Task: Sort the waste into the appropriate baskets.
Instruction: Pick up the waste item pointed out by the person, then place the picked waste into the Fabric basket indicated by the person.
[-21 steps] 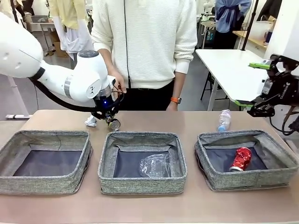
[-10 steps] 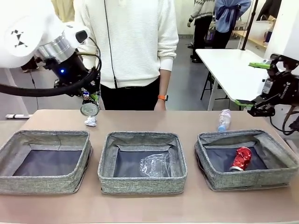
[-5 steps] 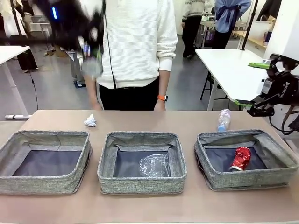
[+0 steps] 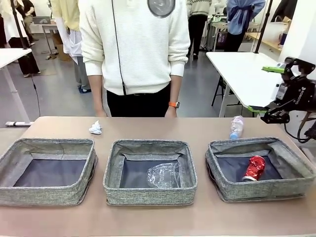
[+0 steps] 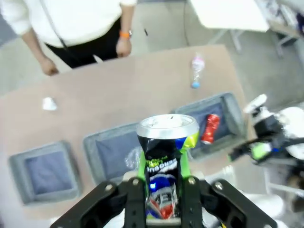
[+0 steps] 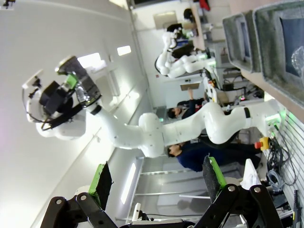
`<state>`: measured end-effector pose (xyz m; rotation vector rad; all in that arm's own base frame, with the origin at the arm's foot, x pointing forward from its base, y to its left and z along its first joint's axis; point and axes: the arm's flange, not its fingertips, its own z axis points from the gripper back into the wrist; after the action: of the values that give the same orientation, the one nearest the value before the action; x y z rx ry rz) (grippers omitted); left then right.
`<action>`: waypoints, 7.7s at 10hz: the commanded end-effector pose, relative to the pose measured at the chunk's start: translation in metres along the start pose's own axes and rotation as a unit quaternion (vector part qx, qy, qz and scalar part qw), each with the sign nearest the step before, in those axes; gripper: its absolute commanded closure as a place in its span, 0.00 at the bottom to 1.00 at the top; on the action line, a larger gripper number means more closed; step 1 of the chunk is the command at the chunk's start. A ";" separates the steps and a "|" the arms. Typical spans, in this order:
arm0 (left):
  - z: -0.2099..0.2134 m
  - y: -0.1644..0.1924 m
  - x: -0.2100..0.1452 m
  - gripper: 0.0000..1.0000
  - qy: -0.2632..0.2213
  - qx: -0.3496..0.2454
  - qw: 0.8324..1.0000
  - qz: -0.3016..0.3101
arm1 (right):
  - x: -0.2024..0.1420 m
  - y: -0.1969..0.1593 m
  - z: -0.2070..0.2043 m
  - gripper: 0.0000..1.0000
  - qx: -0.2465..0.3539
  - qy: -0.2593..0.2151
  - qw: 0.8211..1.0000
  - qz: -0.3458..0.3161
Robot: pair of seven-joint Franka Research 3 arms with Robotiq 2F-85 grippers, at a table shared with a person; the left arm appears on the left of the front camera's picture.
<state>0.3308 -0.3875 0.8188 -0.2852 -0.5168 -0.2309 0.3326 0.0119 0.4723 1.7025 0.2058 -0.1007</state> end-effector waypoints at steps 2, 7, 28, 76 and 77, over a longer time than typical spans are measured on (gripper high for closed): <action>0.014 -0.031 0.012 0.72 0.014 0.069 0.997 -0.014 | -0.001 0.004 0.000 0.00 0.007 0.000 1.000 0.002; -0.022 -0.014 0.002 0.72 0.066 0.082 0.994 0.003 | -0.001 0.004 0.000 0.00 0.007 0.000 1.000 0.002; -0.064 -0.008 -0.004 0.72 0.112 0.102 0.988 -0.011 | -0.001 0.004 0.000 0.00 0.007 0.000 1.000 0.002; -0.135 0.309 -0.164 0.00 0.164 -0.271 0.932 0.174 | 0.046 0.019 0.019 0.00 -0.153 0.020 0.986 -0.064; -0.134 0.349 -0.187 0.00 0.150 -0.344 0.908 0.185 | 0.052 0.018 0.014 0.00 -0.148 0.018 0.986 -0.071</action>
<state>0.3405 -0.1050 0.5551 -0.8808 -0.0381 -0.0631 0.3782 0.0088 0.4718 1.4094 0.3333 -0.1151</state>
